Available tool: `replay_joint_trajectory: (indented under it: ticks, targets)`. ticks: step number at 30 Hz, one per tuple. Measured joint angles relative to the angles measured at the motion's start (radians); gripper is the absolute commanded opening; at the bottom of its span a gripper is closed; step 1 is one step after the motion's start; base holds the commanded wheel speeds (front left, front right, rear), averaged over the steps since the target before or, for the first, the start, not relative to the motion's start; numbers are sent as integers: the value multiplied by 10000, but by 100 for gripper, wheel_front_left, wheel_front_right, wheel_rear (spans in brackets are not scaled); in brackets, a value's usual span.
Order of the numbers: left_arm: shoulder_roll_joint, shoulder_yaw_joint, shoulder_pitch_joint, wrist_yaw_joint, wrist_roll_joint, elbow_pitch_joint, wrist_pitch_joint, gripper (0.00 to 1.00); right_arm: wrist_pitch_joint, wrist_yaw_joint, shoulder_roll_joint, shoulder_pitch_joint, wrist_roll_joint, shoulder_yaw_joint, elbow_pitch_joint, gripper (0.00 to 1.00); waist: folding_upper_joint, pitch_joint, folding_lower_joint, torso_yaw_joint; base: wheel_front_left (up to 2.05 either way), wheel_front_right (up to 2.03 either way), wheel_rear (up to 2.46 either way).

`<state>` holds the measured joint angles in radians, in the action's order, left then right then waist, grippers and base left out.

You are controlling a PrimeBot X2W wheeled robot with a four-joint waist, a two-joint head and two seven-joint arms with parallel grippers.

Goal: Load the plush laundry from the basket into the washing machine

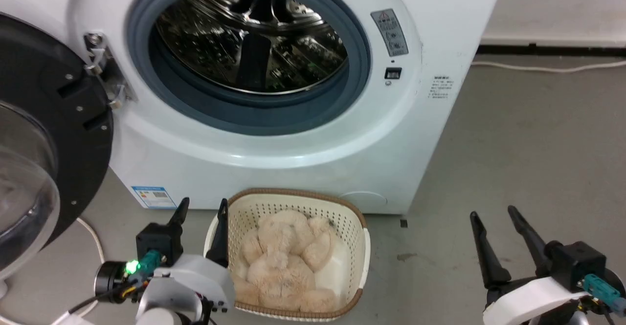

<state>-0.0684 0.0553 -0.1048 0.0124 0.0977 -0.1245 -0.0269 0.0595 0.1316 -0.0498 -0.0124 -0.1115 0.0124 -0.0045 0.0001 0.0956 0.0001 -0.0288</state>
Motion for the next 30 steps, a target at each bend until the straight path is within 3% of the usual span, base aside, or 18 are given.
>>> replay_joint_trajectory:
  ticks: [18, 30]
  targets:
    - [-500, 422, -1906, 259, 677, -1910, 871, 100, 366, -2, 0, 291, -773, 127, -748, 100, 0, 1766, 1, -494, 0, 0, 0]
    - [-790, 727, -3114, 167, 1104, -3156, 1942, 100, 612, -2, 0, 421, -1409, 150, -1262, 100, 0, 3231, 0, -989, 0, 0, 0]
